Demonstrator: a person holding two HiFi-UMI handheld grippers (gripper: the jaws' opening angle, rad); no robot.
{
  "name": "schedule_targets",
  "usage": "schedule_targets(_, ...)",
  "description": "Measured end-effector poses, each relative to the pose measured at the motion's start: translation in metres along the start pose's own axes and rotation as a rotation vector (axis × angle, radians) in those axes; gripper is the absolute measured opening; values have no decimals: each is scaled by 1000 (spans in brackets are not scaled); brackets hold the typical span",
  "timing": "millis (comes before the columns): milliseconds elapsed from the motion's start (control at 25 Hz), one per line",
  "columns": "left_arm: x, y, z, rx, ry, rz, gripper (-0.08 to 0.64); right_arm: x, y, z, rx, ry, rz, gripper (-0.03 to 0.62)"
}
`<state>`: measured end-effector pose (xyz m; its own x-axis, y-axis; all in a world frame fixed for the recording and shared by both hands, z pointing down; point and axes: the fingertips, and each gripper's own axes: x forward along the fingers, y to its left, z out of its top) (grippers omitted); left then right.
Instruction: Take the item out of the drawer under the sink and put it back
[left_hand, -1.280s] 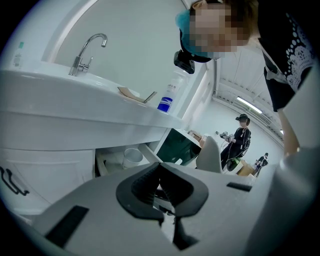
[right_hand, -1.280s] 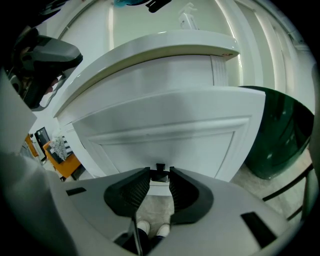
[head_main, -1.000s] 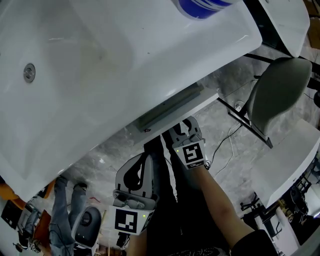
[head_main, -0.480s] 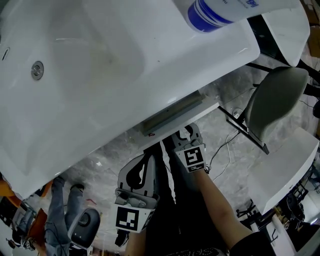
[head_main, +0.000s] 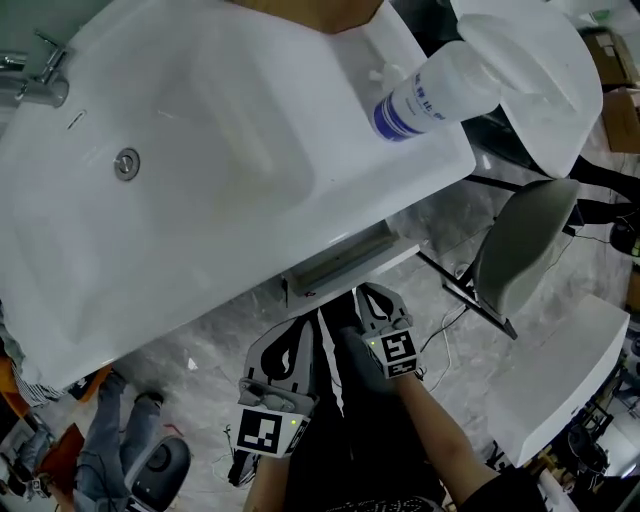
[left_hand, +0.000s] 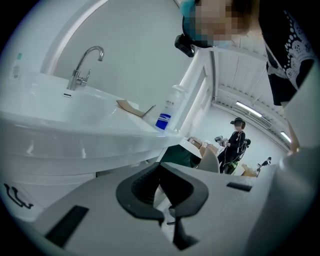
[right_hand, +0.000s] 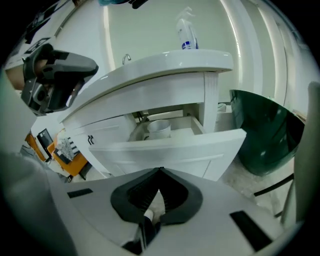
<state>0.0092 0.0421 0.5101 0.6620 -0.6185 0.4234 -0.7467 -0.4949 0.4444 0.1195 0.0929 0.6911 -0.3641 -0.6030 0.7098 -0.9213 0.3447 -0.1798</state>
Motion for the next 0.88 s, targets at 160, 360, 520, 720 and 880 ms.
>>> schedule_targets(160,-10,-5,19,-1,-10,3,5,-28,4,26,33,-33,11,18)
schedule_targets(360,-21,-15,43,23,-23,-18,5,-48,8,75,29,-106,21,18)
schedule_targets(520,-28,-19,63,44,-48,-14,5,-56,19,116,1,-163,56,18)
schedule_targets(720,-35,-26,90,58,-100,-5,5,-71,38,161,-23,-232,97,18)
schedule_targets(880,-45,-31,111,87,-134,7,5,-88,49,195,-52,-290,114,18)
